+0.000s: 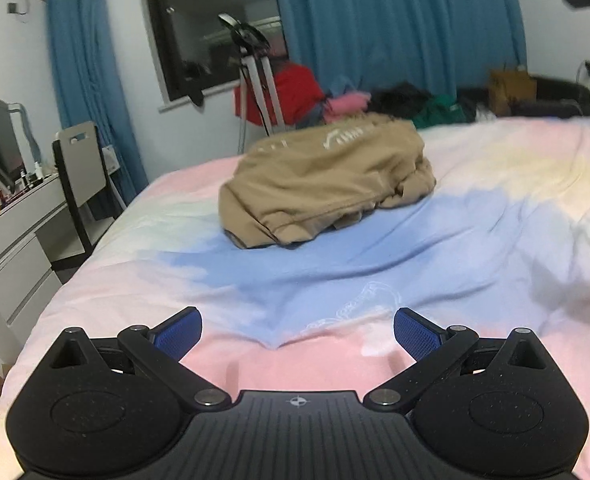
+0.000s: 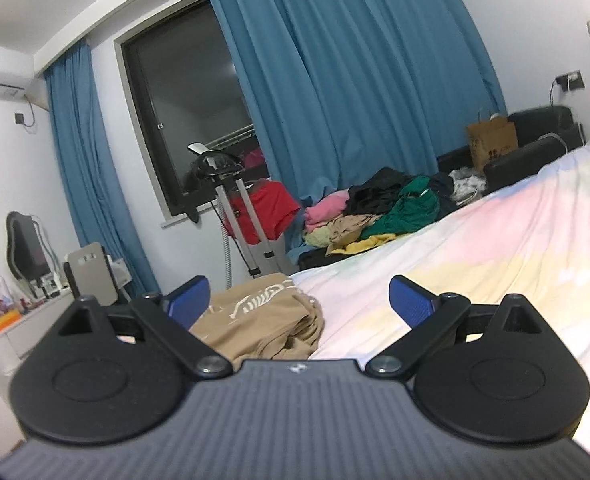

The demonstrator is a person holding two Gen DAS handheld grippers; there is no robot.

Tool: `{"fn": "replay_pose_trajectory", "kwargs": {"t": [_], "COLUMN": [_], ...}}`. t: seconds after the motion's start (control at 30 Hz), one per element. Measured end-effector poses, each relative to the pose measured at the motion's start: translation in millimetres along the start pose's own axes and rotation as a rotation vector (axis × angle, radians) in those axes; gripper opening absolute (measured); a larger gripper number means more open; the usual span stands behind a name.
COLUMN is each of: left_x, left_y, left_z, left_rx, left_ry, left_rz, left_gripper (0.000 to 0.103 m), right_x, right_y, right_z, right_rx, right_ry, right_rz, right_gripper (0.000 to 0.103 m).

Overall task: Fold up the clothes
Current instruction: 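Grasp the tan T-shirt edge with the left gripper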

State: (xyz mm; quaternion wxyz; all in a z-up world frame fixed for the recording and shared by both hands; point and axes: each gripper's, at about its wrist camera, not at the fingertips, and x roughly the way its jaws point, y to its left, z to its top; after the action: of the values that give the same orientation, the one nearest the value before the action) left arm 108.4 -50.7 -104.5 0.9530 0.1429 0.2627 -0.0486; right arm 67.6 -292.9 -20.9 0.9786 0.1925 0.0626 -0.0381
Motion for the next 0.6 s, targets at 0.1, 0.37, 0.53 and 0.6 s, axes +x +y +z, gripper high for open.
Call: {"fn": "replay_pose_trajectory", "kwargs": {"t": [0.1,0.37,0.53,0.6], "left_x": [27,109,155,173], "left_y": [-9,-47,-62,-65], "left_z": [11,41,55,63], "left_rx": [0.075,0.241,0.271,0.251], "left_ry": [-0.009,0.01,0.008,0.005], "left_rz": [-0.01,0.014,0.038,0.049], "left_gripper": [0.103,0.103,0.102,0.103], "right_x": [6,19,37,43], "right_y": [1,7,-3,-6], "right_z": [-1,-10,-18,-20], "right_rx": [-0.02,-0.1,-0.063,-0.063], "right_ry": [0.011,0.048,0.1,0.107], "right_rz": [0.0,-0.068,-0.148,-0.186], "right_gripper": [0.098,0.098,0.098,0.098]}}
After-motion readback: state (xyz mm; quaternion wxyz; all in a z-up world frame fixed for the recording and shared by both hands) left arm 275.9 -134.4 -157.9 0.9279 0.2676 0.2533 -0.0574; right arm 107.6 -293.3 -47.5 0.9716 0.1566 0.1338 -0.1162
